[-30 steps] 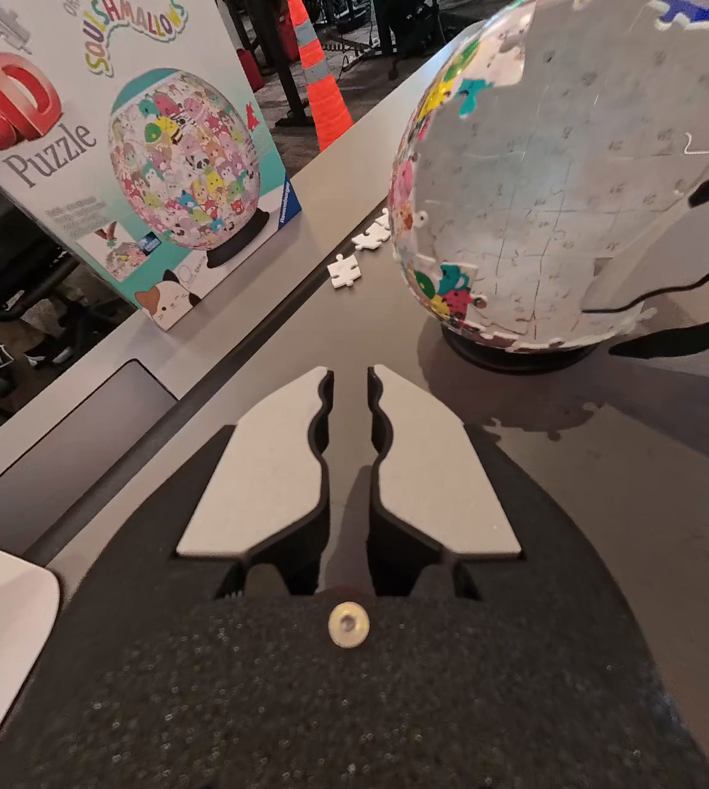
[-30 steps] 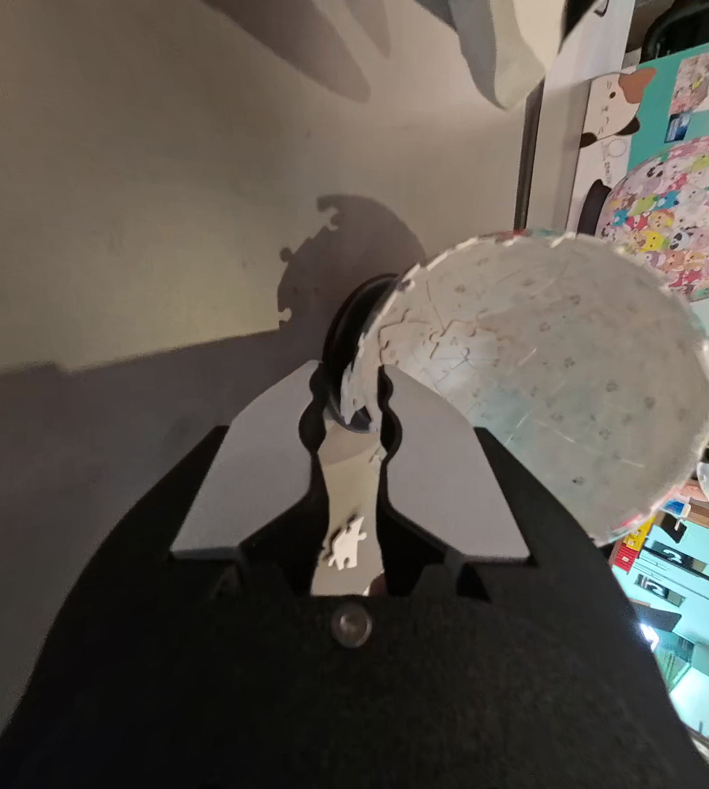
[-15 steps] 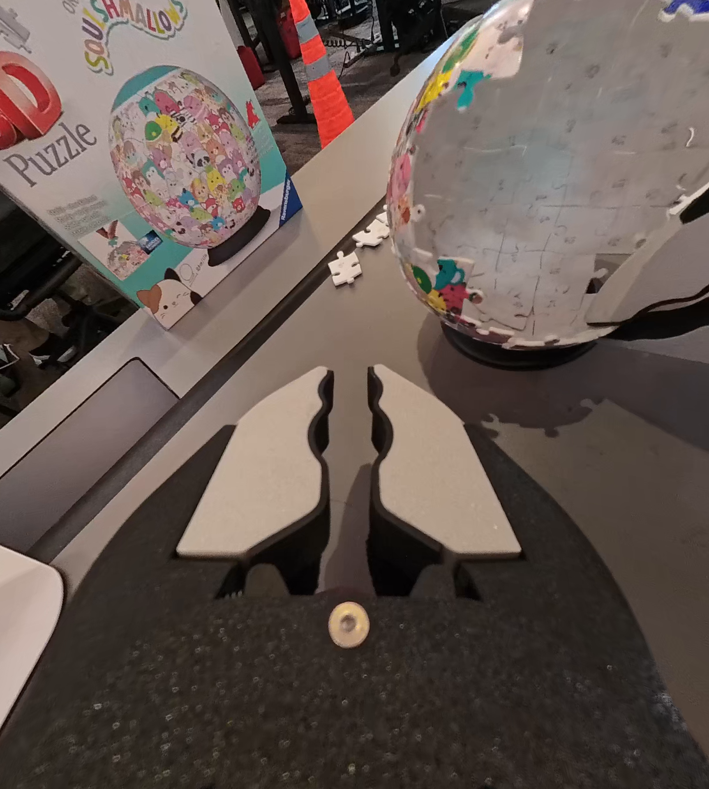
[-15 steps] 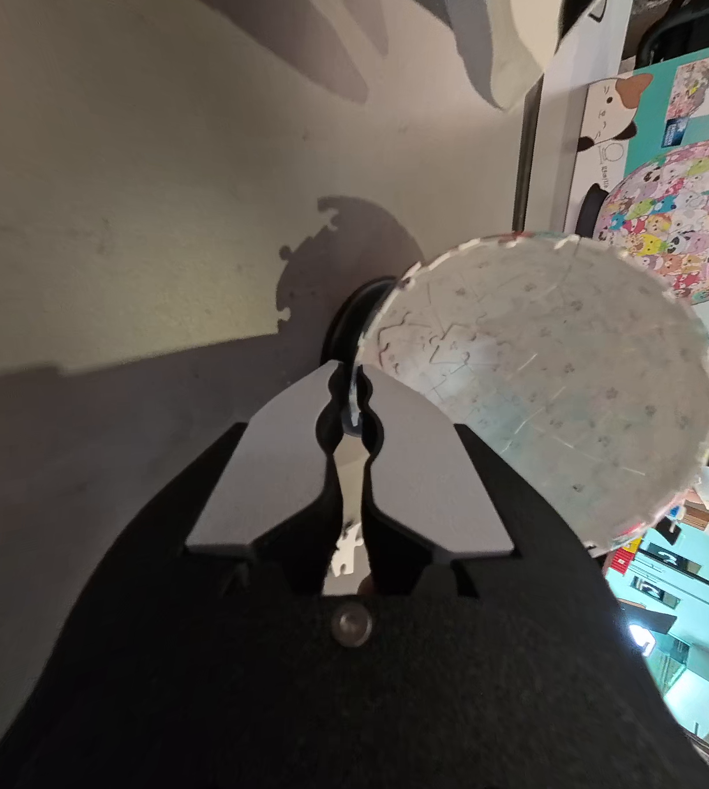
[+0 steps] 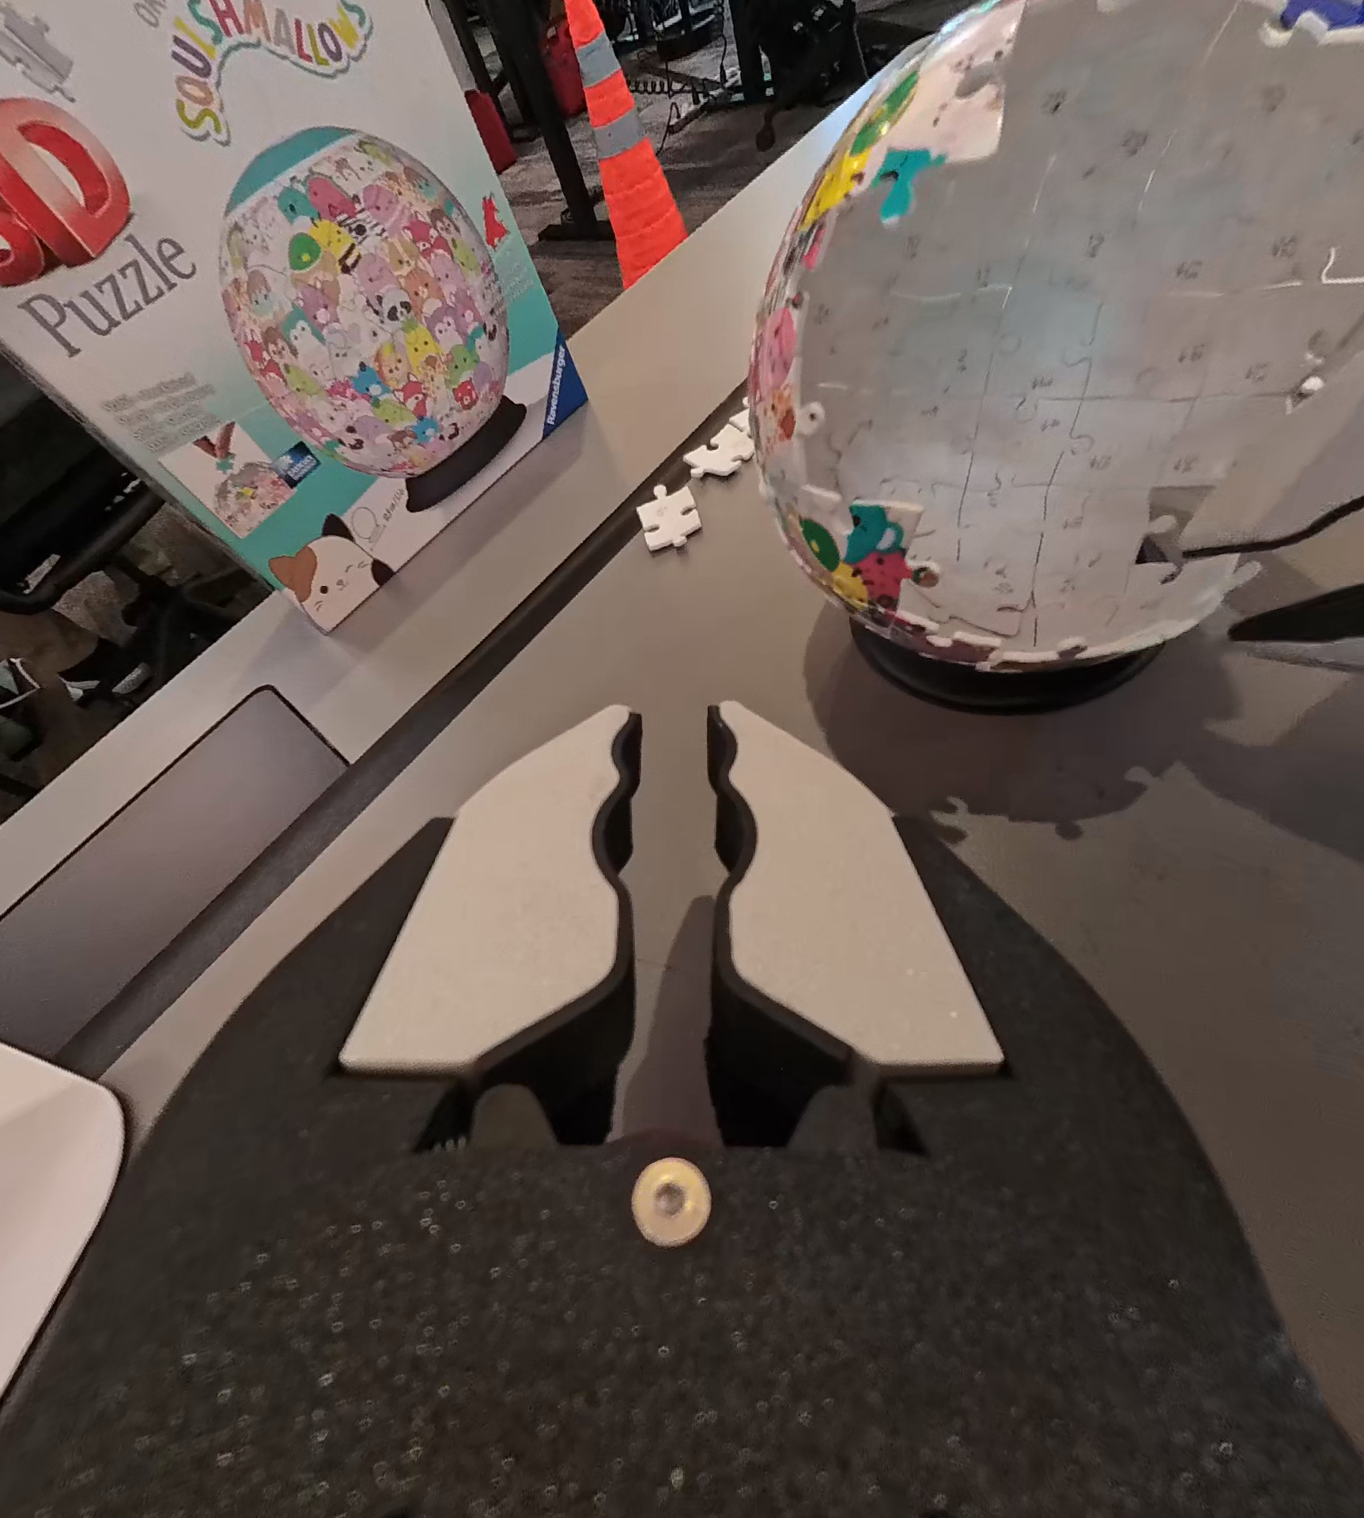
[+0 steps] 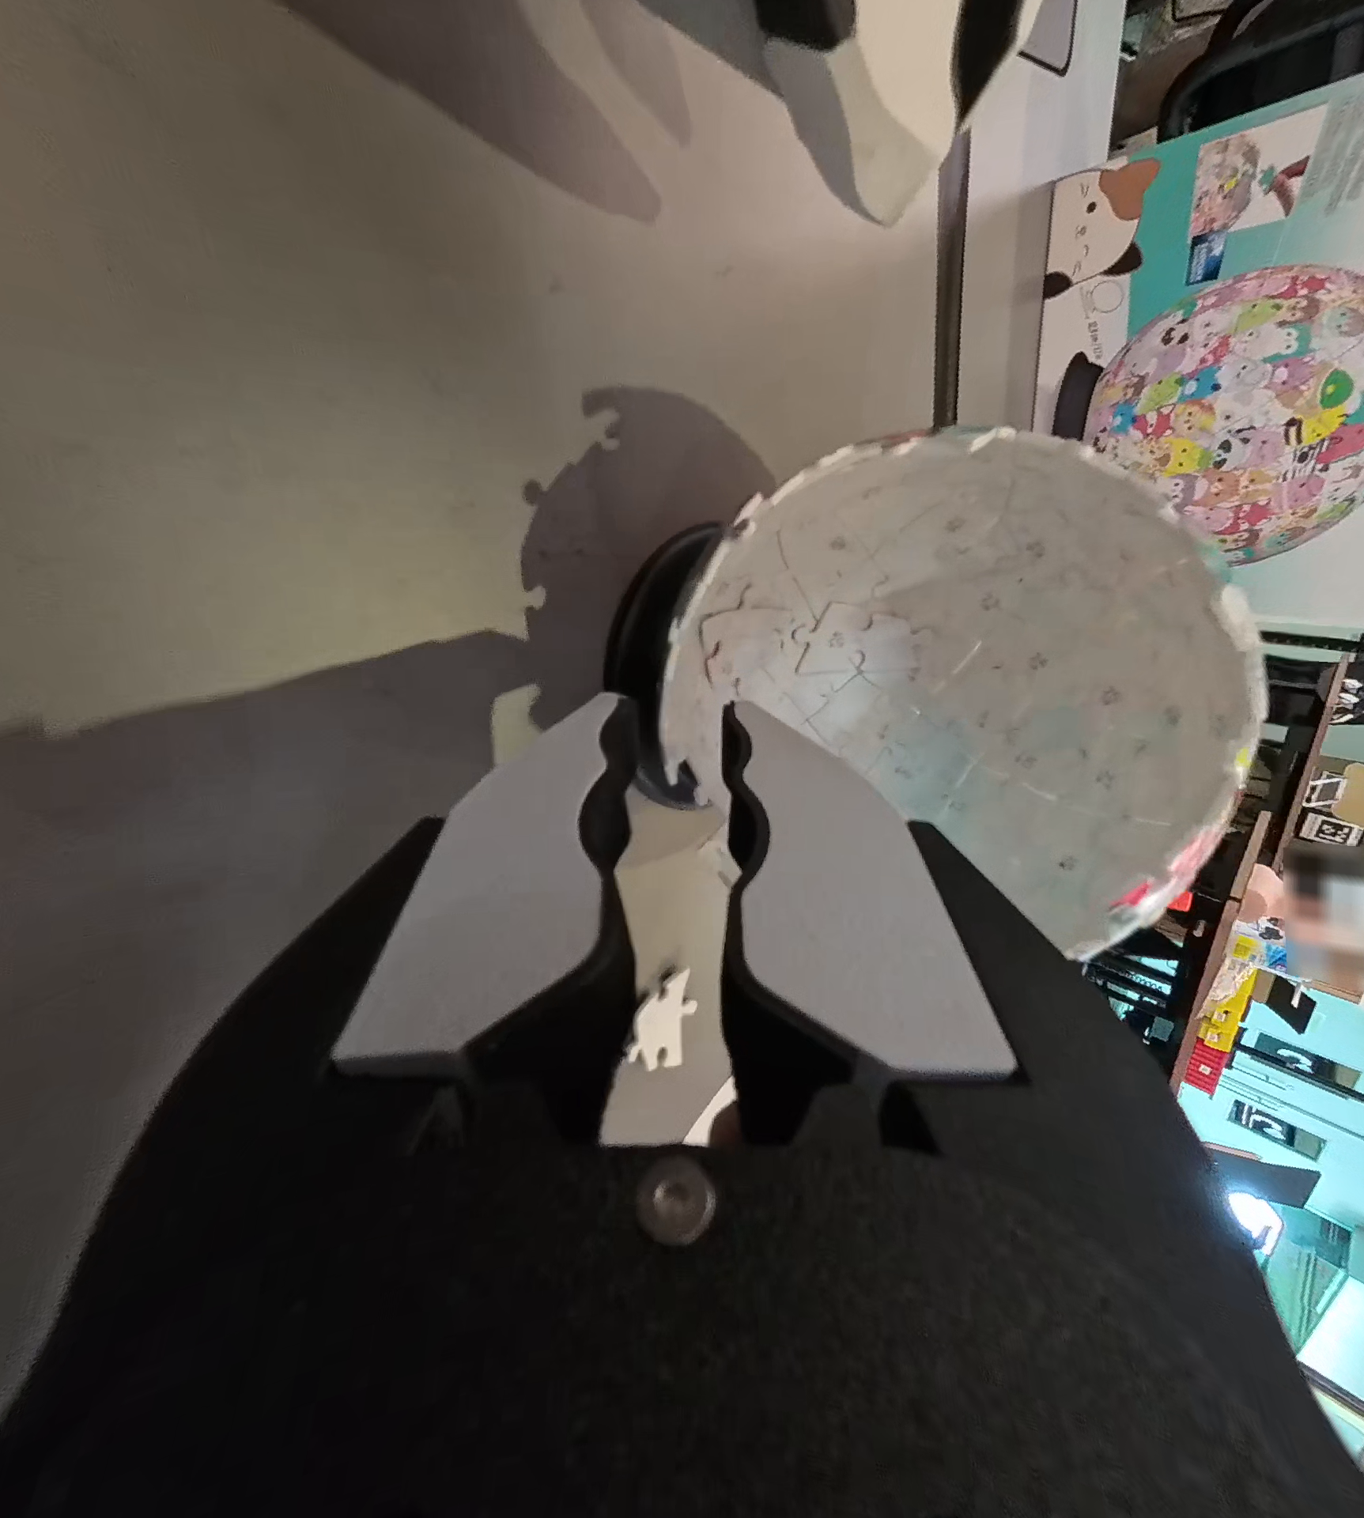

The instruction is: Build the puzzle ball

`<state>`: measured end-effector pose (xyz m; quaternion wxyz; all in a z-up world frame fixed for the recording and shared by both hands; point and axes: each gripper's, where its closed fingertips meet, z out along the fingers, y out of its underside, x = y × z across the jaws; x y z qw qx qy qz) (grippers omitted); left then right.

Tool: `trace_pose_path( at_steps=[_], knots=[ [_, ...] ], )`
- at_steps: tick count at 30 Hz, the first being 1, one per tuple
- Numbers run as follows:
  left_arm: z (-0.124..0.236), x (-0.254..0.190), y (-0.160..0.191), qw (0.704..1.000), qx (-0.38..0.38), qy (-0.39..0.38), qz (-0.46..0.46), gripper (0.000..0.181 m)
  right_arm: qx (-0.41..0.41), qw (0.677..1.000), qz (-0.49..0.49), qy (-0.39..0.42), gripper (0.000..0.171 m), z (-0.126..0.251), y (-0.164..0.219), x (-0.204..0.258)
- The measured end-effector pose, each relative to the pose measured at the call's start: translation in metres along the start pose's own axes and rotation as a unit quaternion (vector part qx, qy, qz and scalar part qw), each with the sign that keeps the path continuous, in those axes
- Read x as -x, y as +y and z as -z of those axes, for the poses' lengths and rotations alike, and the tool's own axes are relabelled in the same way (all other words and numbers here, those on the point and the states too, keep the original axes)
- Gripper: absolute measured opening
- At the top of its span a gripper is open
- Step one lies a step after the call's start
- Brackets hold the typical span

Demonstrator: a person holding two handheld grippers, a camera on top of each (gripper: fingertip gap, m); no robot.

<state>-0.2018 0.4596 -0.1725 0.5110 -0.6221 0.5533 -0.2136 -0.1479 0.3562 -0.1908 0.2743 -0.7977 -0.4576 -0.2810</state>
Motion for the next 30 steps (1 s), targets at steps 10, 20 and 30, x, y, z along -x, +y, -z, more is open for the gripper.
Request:
trace_pose_path(
  at_steps=[10,20,30],
  knots=[
    [-0.003,0.005,0.003,0.999,0.012,0.001,0.031,0.025,-0.14,0.958,-0.248,-0.021,0.033,0.063,0.027,0.017],
    [0.035,-0.017,-0.043,0.996,-0.041,-0.015,0.074,0.025,-0.16,0.939,-0.304,0.01,0.045,0.069,0.07,0.03],
    [0.044,-0.063,-0.063,0.995,0.073,-0.035,0.049,0.0,-0.177,0.927,-0.329,0.039,0.047,0.059,0.107,0.004]
  ],
)
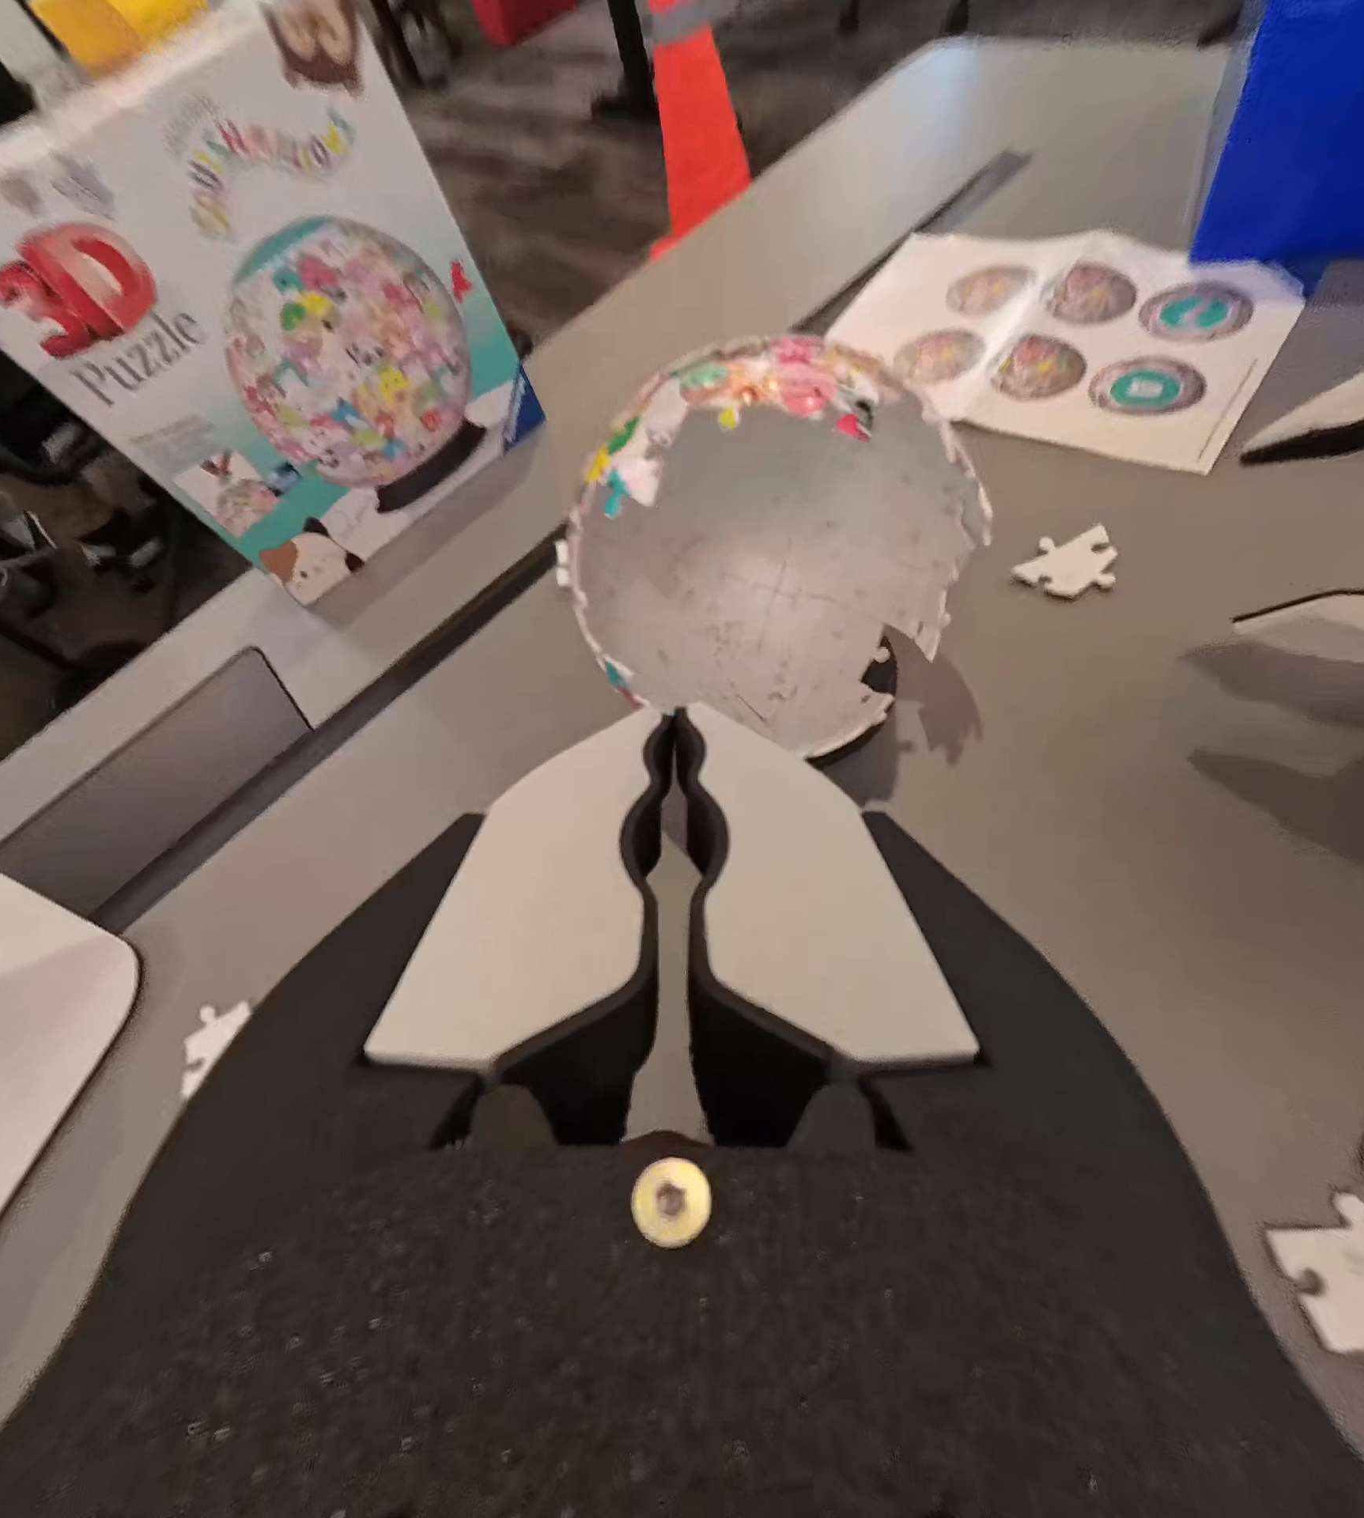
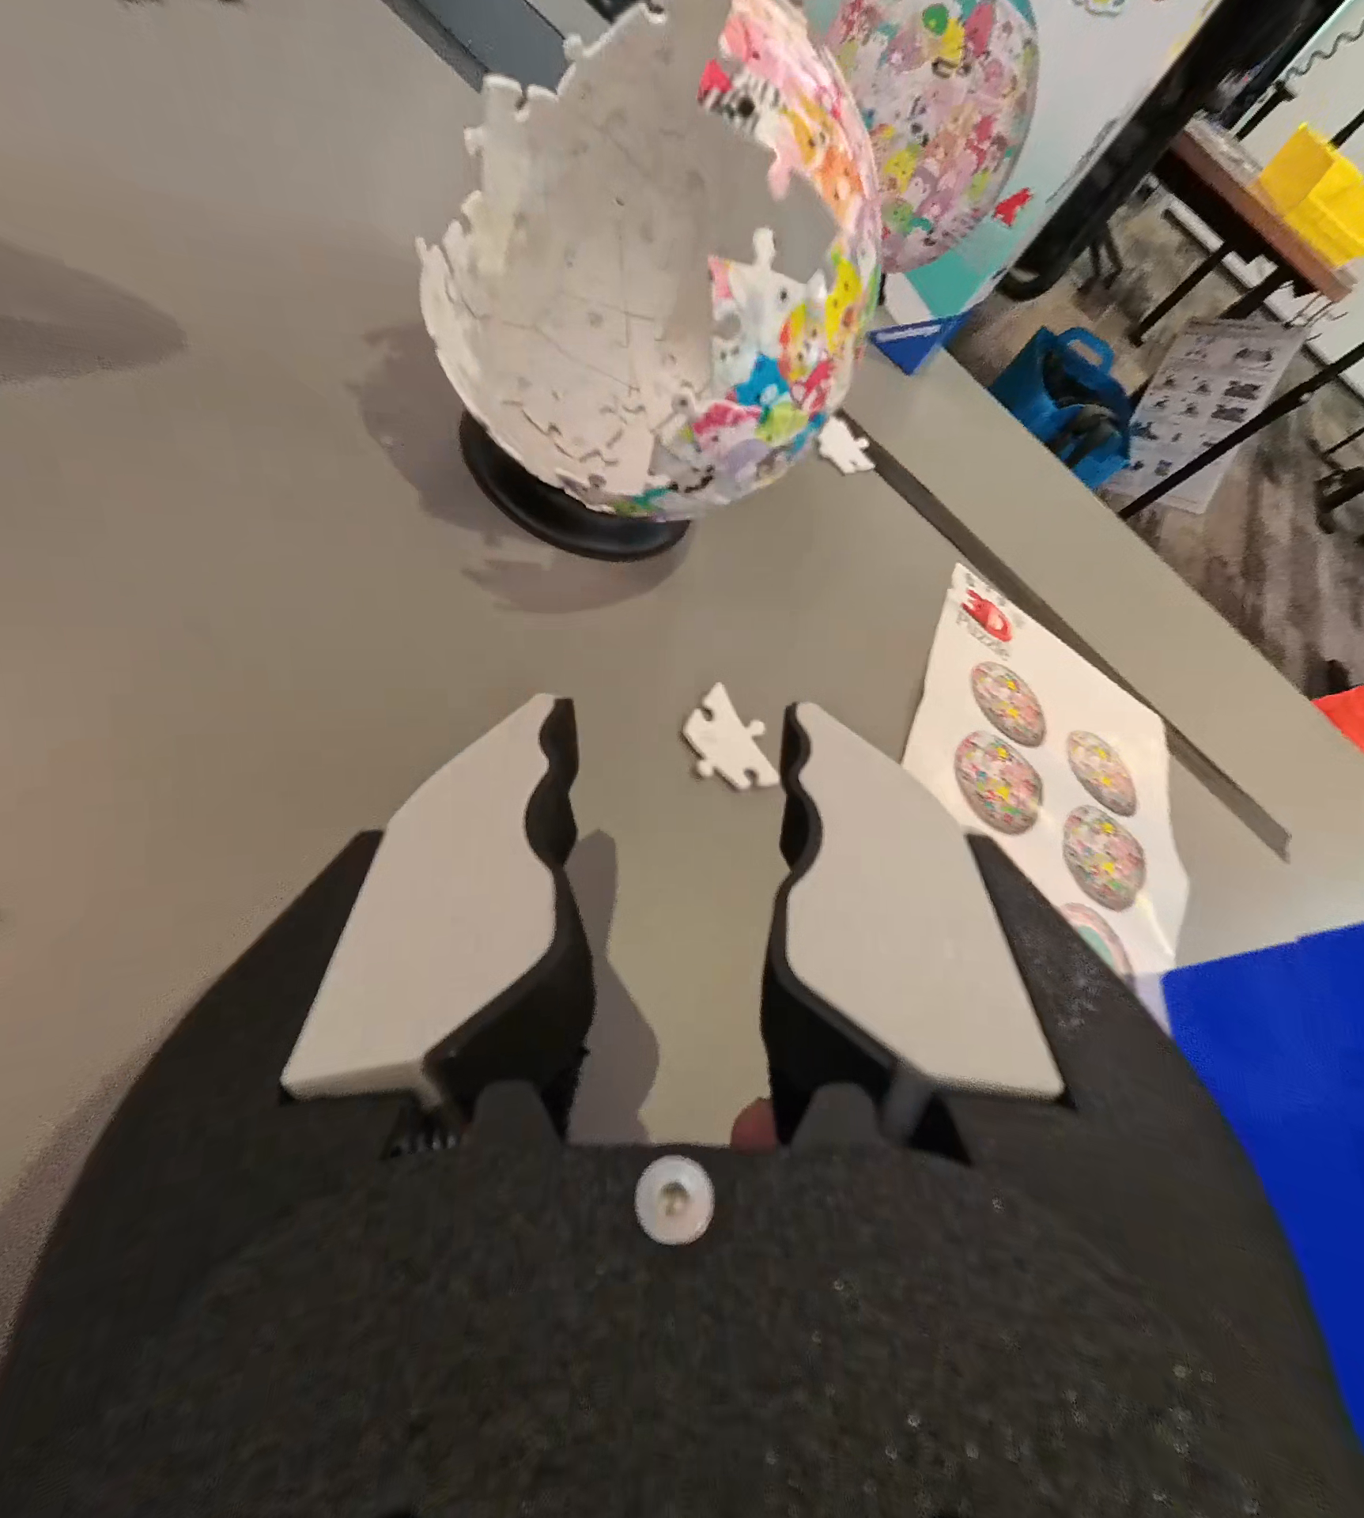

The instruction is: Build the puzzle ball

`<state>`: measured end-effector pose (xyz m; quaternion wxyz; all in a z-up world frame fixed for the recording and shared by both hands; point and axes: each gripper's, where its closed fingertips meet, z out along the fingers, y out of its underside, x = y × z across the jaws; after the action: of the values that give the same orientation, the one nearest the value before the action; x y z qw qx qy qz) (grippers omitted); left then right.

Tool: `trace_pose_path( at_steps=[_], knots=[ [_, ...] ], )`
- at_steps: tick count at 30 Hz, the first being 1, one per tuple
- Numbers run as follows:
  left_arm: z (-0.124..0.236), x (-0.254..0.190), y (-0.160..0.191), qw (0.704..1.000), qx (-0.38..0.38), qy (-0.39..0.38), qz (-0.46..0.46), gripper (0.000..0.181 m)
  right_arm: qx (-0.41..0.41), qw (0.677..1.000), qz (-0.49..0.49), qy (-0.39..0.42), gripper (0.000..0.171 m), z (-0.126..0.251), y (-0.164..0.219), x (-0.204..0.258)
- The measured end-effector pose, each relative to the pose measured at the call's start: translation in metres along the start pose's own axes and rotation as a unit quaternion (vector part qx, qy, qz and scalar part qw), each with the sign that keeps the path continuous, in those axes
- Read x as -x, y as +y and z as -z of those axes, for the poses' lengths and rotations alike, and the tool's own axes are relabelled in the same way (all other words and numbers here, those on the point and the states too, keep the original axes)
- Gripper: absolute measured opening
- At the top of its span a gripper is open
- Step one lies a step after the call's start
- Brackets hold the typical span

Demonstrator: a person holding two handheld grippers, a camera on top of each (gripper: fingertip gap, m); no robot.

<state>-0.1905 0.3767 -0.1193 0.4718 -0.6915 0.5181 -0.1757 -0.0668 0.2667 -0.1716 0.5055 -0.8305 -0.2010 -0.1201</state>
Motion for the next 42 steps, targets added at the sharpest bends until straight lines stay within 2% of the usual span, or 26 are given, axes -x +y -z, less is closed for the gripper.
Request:
trace_pose_path(
  at_steps=[4,7,10,11,15,18,22,34,35,39,40,42],
  knots=[
    [-0.023,-0.02,0.006,0.996,0.087,0.013,0.013,0.0,-0.026,0.999,-0.02,0.01,0.044,0.016,0.011,0.002],
    [-0.041,-0.027,0.011,0.989,0.132,0.003,0.061,0.0,-0.042,0.998,-0.035,0.013,0.04,0.032,0.015,0.003],
    [-0.055,-0.037,0.01,0.982,0.148,-0.007,0.12,0.024,-0.062,0.998,-0.011,0.018,0.041,0.048,-0.002,-0.005],
    [-0.061,-0.039,0.011,0.979,0.159,-0.02,0.128,0.026,-0.078,0.997,-0.012,0.014,0.04,0.054,-0.008,-0.006],
    [-0.078,-0.033,0.016,0.967,0.204,-0.091,0.123,0.032,-0.107,0.992,-0.063,-0.016,0.037,0.065,-0.009,-0.008],
    [-0.088,-0.039,0.015,0.959,0.225,-0.087,0.148,0.032,-0.117,0.99,-0.07,-0.025,0.037,0.069,-0.01,-0.01],
    [-0.098,-0.033,0.016,0.952,0.253,-0.105,0.137,0.034,-0.129,0.989,-0.056,-0.035,0.037,0.076,-0.014,-0.009],
    [-0.112,-0.035,0.025,0.948,0.292,-0.076,0.105,0.044,-0.126,0.987,-0.08,-0.053,0.037,0.073,-0.011,-0.01],
    [-0.113,-0.035,0.026,0.947,0.294,-0.074,0.103,0.094,-0.124,0.988,-0.078,-0.053,0.037,0.072,-0.011,-0.009],
    [-0.114,-0.035,0.029,0.944,0.308,-0.061,0.104,0.095,-0.113,0.99,-0.059,-0.052,0.037,0.068,-0.008,-0.004],
    [-0.114,-0.035,0.029,0.943,0.311,-0.06,0.103,0.062,-0.112,0.991,-0.054,-0.052,0.037,0.068,-0.008,-0.002],
    [-0.114,-0.034,0.031,0.941,0.321,-0.063,0.091,0.064,-0.11,0.991,-0.049,-0.053,0.037,0.067,-0.008,0.0]
  ],
)
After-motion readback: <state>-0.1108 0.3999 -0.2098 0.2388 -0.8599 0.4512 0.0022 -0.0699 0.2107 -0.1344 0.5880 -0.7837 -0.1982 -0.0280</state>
